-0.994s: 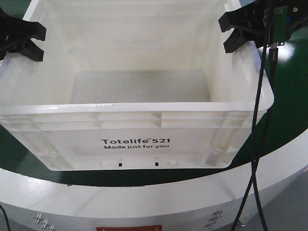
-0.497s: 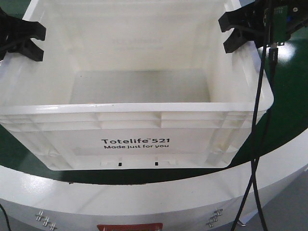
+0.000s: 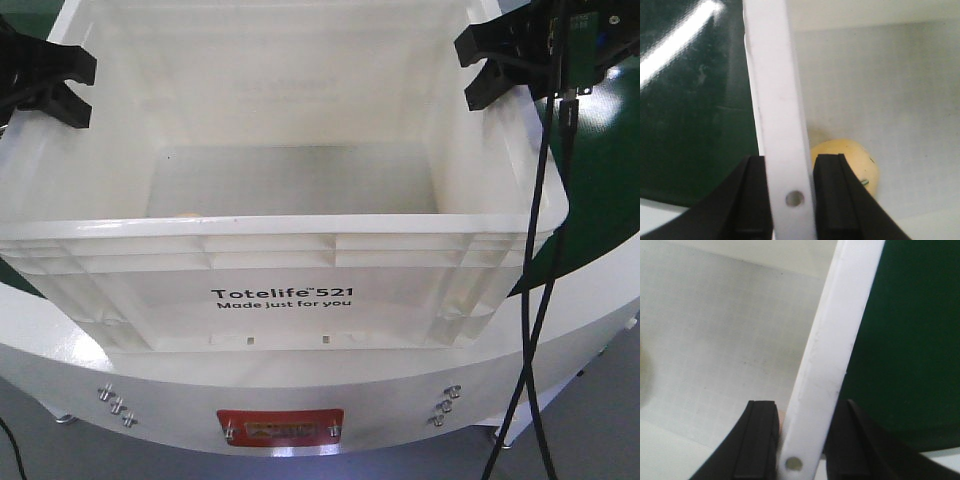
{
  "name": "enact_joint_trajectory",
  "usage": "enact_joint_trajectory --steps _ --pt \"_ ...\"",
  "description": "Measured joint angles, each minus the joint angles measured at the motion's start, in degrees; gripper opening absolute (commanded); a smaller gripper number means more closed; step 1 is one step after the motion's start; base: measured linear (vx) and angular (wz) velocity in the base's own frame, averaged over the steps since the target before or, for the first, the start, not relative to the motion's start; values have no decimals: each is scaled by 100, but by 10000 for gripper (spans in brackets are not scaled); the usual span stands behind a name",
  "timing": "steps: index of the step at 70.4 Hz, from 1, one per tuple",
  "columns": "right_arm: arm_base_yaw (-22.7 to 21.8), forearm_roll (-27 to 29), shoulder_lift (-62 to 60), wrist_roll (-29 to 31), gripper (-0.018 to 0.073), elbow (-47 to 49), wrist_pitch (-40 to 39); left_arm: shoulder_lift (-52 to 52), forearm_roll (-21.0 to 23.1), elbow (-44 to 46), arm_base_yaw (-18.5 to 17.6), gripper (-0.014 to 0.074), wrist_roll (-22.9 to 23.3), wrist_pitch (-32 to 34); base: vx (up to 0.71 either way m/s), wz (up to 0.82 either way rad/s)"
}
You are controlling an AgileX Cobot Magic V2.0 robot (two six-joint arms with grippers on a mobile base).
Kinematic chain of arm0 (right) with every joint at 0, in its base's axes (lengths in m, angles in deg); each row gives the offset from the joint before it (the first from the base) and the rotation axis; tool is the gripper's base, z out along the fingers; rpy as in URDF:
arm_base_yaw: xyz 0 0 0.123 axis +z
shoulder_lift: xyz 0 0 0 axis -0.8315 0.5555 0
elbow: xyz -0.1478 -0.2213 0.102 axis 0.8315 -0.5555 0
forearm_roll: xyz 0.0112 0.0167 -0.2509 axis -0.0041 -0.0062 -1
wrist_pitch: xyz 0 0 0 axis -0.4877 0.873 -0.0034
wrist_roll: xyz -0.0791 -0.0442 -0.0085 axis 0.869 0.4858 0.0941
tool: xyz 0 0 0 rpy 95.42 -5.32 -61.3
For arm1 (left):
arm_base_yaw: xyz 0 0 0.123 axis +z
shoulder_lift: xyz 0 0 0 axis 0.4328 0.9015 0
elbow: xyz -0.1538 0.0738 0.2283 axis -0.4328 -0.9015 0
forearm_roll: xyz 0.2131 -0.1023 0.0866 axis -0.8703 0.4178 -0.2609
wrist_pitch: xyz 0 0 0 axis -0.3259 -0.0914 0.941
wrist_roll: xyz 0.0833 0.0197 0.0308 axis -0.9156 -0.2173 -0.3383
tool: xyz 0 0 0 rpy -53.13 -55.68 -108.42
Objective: Place moving items into box and shelve
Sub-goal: 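Hold the lifted crate with both grippers while the base drives away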
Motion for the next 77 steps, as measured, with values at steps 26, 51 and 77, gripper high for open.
enact_joint_trajectory --steps 26,51,77 --pt "0 0 0 0 -12 0 0 5 0 0 0 -17 0 0 -17 17" --pt "0 0 0 0 -12 0 0 5 0 0 0 -17 0 0 -11 24" --pt "0 0 0 0 -12 0 0 5 0 0 0 -17 0 0 -8 28"
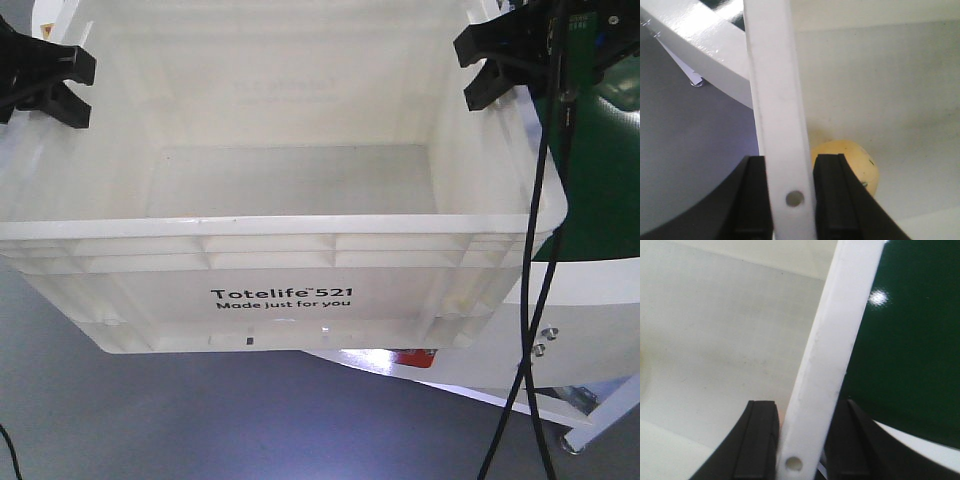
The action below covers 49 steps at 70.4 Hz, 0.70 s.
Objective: Place moving items into box and shelve
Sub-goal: 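Hold the lifted crate with both grippers while the base drives away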
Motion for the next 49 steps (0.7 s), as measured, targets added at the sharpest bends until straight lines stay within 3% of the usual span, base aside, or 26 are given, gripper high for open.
enact_joint_trajectory --steps 49 --pt "0 5 0 0 -12 0 0 0 -4 0 0 -17 0 0 -9 17"
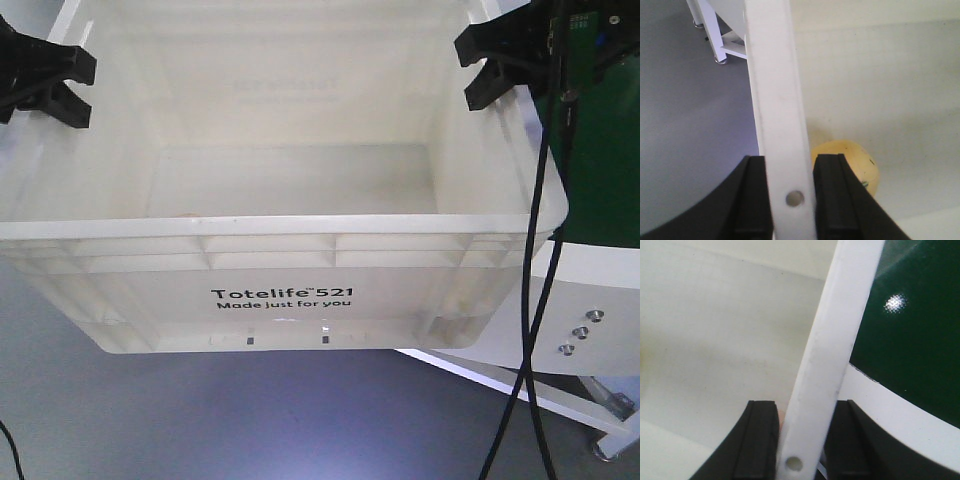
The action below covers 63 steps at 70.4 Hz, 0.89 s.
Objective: Place moving items into box and shelve
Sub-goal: 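Hold the lifted crate with both grippers while the base drives away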
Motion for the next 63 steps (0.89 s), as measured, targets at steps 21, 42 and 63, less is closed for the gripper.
enact_joint_trajectory --steps 21,42,63 --pt "0 0 0 0 -12 0 0 0 7 0 0 -17 0 0 -9 23" --pt "0 0 0 0 -12 0 0 0 7 0 0 -17 0 0 -10 31" --pt "0 0 0 0 -12 0 0 0 1 0 0 -17 0 0 -11 36"
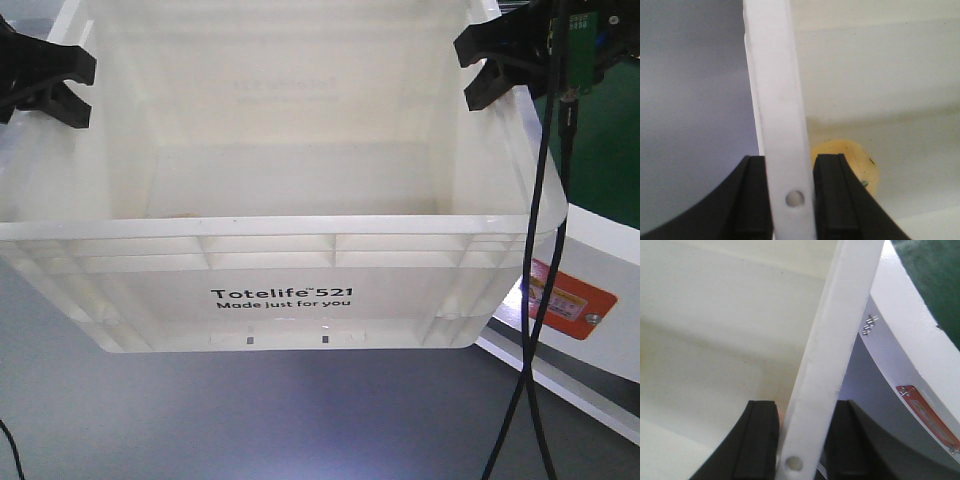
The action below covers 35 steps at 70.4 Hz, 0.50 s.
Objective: Place moving items into box and shelve
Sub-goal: 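Hold the lifted crate with both grippers while the base drives away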
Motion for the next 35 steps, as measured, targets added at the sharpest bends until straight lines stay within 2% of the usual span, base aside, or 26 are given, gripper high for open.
enact_joint_trajectory --steps 35 --pt "0 0 0 0 -12 0 0 0 0 0 0 -17 0 0 -10 29"
